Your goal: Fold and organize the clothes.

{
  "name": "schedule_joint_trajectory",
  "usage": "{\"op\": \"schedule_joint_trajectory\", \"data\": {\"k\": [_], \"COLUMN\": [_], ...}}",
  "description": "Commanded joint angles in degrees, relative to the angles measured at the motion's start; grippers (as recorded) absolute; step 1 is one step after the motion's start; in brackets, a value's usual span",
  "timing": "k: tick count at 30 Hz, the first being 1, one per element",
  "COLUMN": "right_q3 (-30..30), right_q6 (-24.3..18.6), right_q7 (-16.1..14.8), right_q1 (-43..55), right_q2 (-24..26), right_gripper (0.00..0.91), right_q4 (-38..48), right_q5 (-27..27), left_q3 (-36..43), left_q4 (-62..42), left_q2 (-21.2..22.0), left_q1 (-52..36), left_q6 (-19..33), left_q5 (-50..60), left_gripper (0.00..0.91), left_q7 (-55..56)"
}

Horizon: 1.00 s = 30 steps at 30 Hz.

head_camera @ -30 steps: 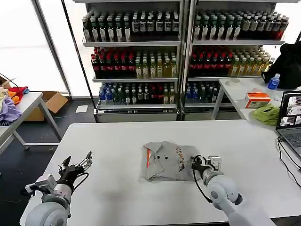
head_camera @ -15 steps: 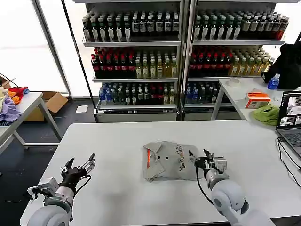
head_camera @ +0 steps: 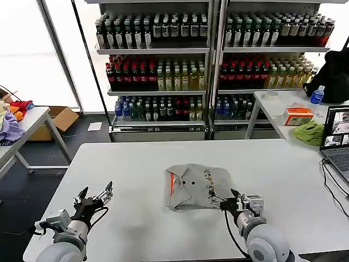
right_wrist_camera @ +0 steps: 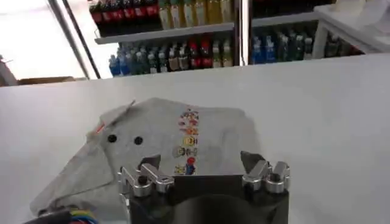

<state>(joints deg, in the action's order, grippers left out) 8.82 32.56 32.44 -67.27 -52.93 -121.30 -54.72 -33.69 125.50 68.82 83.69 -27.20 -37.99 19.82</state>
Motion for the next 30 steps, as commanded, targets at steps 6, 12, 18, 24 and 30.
{"op": "schedule_joint_trajectory", "data": {"k": [6, 12, 18, 24, 30], "right_q3": [1.0, 0.8, 2.2, 5.0, 8.0], "right_q6": [0.7, 0.8, 0.8, 0.8, 0.7], "right_q7": [4.6, 4.1, 4.0, 4.0, 4.0], "right_q1": [-2.0, -1.2, -2.5, -4.1, -4.3], "right_q2": [-0.6, -2.7, -2.3, -1.5, -0.9], "right_gripper": [0.907, 0.907, 0.907, 0.907, 0.907], "right_q4": [1.0, 2.4, 2.3, 0.1, -3.7], "right_q5": [-10.2, -9.9, -10.1, -11.3, -12.8], "left_q3": [-0.1, -0.7, -0.7, -0.1, -0.3], "left_q4": [-0.1, 0.3, 0.6, 0.8, 1.6], "left_q2": [0.2, -0.3, -0.5, -0.2, 0.2], "left_q1": [0.2, 0.3, 0.4, 0.4, 1.1], "left_q6": [0.1, 0.0, 0.0, -0.1, 0.0], "left_q5": [0.1, 0.0, 0.0, 0.2, 0.4], "left_gripper": [0.907, 0.907, 0.907, 0.907, 0.907], "left_q7": [0.0, -0.1, -0.1, 0.0, -0.1]}}
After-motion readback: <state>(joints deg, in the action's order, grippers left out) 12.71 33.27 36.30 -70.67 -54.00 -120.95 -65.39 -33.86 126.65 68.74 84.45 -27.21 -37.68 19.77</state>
